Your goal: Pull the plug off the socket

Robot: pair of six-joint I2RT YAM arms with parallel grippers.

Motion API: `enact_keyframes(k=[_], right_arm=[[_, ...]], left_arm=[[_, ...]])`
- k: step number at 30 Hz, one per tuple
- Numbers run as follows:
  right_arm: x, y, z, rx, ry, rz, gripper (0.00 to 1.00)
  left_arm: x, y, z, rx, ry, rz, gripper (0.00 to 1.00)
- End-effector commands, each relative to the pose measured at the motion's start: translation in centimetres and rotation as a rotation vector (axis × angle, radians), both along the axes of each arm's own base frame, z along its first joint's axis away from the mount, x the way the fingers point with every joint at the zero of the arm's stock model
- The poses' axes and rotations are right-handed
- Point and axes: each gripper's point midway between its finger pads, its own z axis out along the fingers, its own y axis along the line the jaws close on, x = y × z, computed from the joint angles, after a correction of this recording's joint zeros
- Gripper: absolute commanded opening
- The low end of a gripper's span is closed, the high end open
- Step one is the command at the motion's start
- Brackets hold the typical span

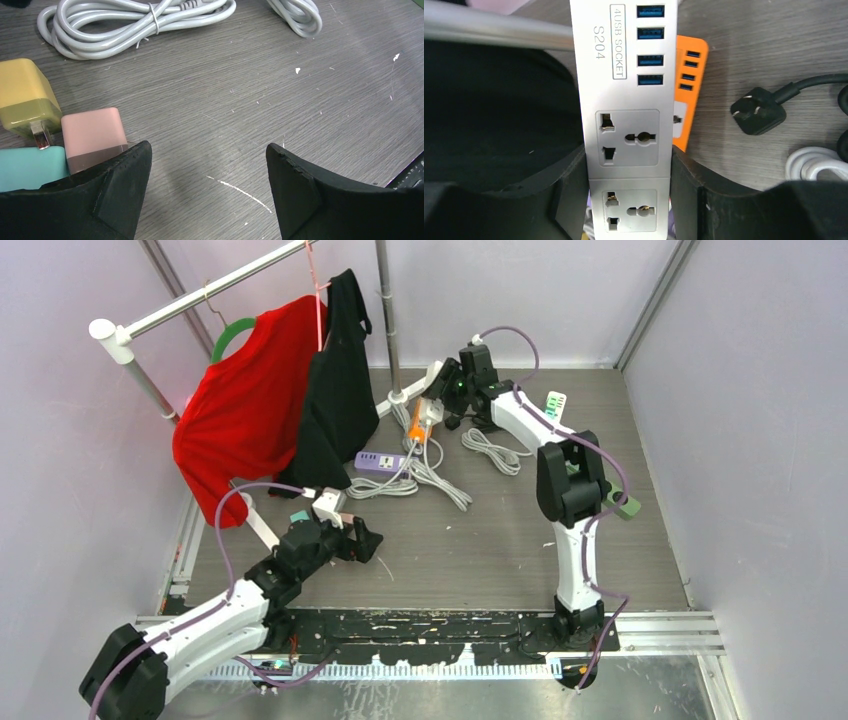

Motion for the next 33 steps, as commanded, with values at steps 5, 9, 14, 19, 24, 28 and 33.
enact_keyframes(k=[5, 9, 14, 19, 24, 28, 33], right_arm=[[4.1, -1.2, 0.2, 0.02, -0.052, -0.066, 0.42], [4.2, -1.4, -1.1, -0.02, -0.054, -0.039, 0.57], [4.0, -1.6, -0.4, -0.062, -0.087, -0.005, 0.76], [2.8, -2.0, 1.4, -0.115, -0.135, 0.065, 0.87], [-2.4, -1.4, 5.5, -0.14, -0.235, 0.375, 0.87], [-9.6, -3.0, 7.8, -0.129, -0.314, 0.674, 0.89], [-15.0, -9.7, 8.0, -0.267, -0.468, 0.719, 0.98]], left_arm=[[1.2, -0.6, 1.8, -0.036, -0.049, 0.016, 0.84], [1.2, -0.6, 1.8, -0.035, -0.047, 0.016, 0.84], [1.1, -0.5, 1.9, -0.04, -0.053, 0.015, 0.84], [1.0, -0.4, 2.1, -0.049, -0.064, 0.017, 0.84], [0.7, -0.1, 2.3, -0.059, -0.075, 0.02, 0.84], [0.4, 0.1, 2.5, -0.073, -0.088, 0.02, 0.84], [0.1, 0.2, 2.8, -0.09, -0.107, 0.019, 0.83]])
